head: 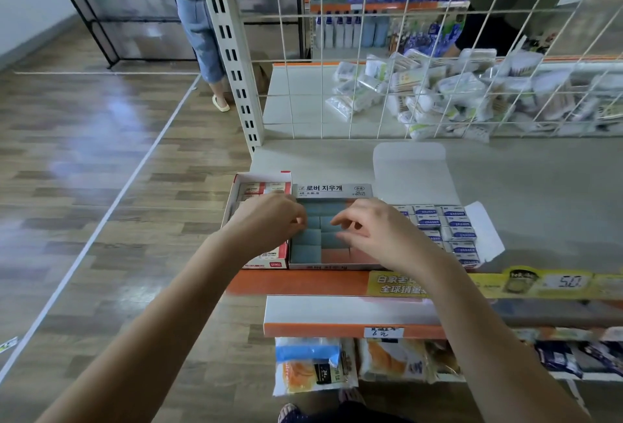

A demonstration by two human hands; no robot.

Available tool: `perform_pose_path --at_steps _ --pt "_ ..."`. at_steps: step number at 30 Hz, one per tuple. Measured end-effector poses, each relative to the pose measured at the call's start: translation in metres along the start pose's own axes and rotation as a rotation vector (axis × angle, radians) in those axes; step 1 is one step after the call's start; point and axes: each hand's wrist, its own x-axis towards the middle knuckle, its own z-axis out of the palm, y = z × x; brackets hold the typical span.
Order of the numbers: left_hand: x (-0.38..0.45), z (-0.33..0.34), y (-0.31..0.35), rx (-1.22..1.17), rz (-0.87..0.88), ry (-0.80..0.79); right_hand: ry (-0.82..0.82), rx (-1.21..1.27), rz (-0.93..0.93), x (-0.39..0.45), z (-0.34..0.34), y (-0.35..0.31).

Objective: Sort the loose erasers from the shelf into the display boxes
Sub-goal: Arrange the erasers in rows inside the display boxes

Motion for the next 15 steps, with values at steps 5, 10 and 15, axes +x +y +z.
perform_pose_path --at_steps 5,10,15 --pt "0.007 -0.007 0.006 0.004 0.058 -0.013 -0.002 -0.01 0.01 0.001 0.0 -0.001" --pt "0.013 -0.007 0.01 -0.046 0.146 -0.103 -0.022 -0.046 0.024 0.005 0.003 -0.002" --pt "0.012 -0.006 0.002 -0.031 0.17 -0.121 -0.018 -0.068 0.039 0.006 0.002 -0.005"
